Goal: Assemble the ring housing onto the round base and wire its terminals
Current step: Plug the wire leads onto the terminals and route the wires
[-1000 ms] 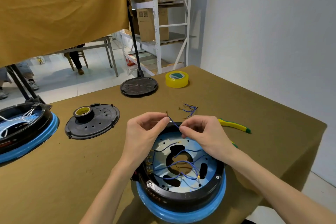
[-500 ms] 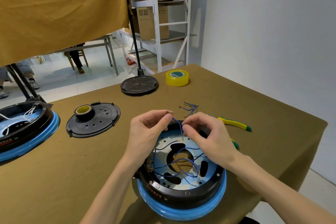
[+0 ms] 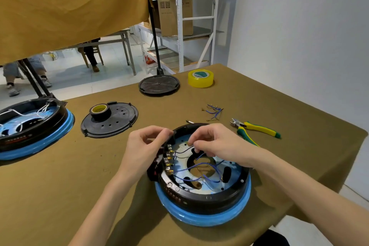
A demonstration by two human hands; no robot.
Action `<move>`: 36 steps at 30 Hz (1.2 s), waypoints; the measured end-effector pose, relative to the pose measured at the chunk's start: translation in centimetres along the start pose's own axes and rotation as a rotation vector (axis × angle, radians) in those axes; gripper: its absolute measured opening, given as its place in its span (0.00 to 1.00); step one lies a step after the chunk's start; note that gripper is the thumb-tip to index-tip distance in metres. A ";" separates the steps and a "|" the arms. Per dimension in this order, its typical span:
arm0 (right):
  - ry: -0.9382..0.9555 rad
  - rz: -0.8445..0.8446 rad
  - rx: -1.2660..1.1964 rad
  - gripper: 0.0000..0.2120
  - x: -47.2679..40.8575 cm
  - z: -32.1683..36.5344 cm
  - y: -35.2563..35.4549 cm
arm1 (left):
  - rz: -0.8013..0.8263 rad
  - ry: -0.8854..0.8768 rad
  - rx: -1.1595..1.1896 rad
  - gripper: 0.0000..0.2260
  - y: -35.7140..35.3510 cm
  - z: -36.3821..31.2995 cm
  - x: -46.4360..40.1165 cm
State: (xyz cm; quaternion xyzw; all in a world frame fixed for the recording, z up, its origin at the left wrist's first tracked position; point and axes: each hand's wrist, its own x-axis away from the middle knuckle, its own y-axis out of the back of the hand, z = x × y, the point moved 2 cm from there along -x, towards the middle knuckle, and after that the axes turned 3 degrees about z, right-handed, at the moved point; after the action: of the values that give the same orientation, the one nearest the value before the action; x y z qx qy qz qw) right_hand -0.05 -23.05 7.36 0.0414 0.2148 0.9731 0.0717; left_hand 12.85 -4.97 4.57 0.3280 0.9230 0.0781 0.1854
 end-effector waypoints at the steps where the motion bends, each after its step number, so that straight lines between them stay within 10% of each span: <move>1: -0.069 0.043 0.017 0.07 -0.1 -0.1 -0.3 | -0.029 0.028 -0.005 0.06 0.1 0.8 0.4; 36: -0.368 0.192 0.102 0.07 -2.8 0.1 -4.6 | -0.031 0.082 0.122 0.09 -0.8 4.3 2.7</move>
State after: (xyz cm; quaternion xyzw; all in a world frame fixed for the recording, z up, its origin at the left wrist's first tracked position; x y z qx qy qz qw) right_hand 3.31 -19.35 5.41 0.2421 0.2420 0.9395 0.0146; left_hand 12.15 -3.73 -0.35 0.3210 0.9378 0.0320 0.1284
